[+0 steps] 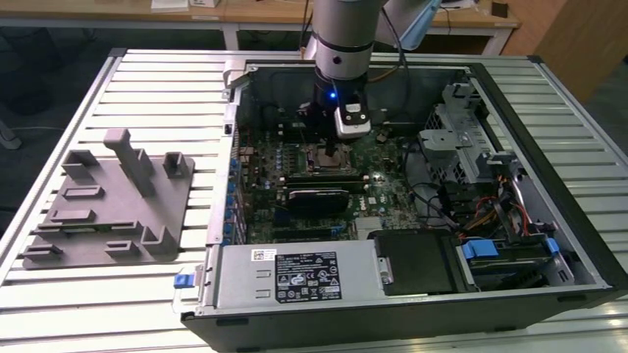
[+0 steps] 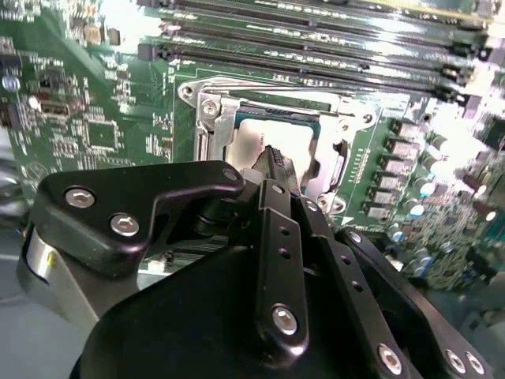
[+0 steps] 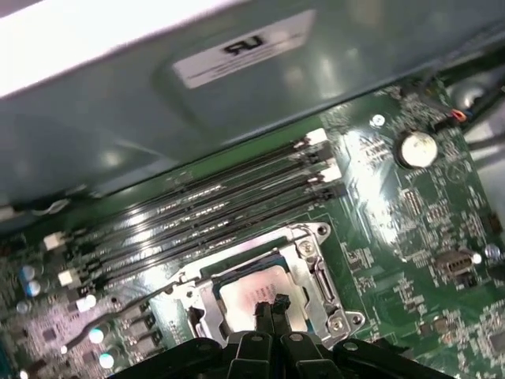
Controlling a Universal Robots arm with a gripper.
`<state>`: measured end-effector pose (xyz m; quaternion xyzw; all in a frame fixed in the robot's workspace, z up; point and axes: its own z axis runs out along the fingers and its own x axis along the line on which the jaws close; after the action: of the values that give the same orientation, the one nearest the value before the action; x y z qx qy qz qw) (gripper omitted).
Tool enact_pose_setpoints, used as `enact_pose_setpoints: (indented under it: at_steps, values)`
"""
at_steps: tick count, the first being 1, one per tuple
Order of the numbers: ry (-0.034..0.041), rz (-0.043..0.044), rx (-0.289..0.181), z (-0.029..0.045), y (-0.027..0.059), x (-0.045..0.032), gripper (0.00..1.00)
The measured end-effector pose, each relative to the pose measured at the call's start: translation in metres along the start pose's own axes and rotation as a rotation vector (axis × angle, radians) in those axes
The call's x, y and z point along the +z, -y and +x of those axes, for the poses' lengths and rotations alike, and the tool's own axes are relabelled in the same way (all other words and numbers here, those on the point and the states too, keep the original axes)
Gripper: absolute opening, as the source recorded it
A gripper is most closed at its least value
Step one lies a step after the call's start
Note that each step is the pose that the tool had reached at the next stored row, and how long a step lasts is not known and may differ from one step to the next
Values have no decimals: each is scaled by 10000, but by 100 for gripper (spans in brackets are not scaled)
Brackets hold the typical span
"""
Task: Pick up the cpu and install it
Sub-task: 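Close the cpu cover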
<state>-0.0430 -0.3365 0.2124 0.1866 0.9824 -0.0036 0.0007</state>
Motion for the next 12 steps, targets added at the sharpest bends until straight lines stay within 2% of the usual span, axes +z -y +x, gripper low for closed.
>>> enact_pose_setpoints:
  at_steps: [12]
  values:
    - [15,-7,-2191,0,0,1,11]
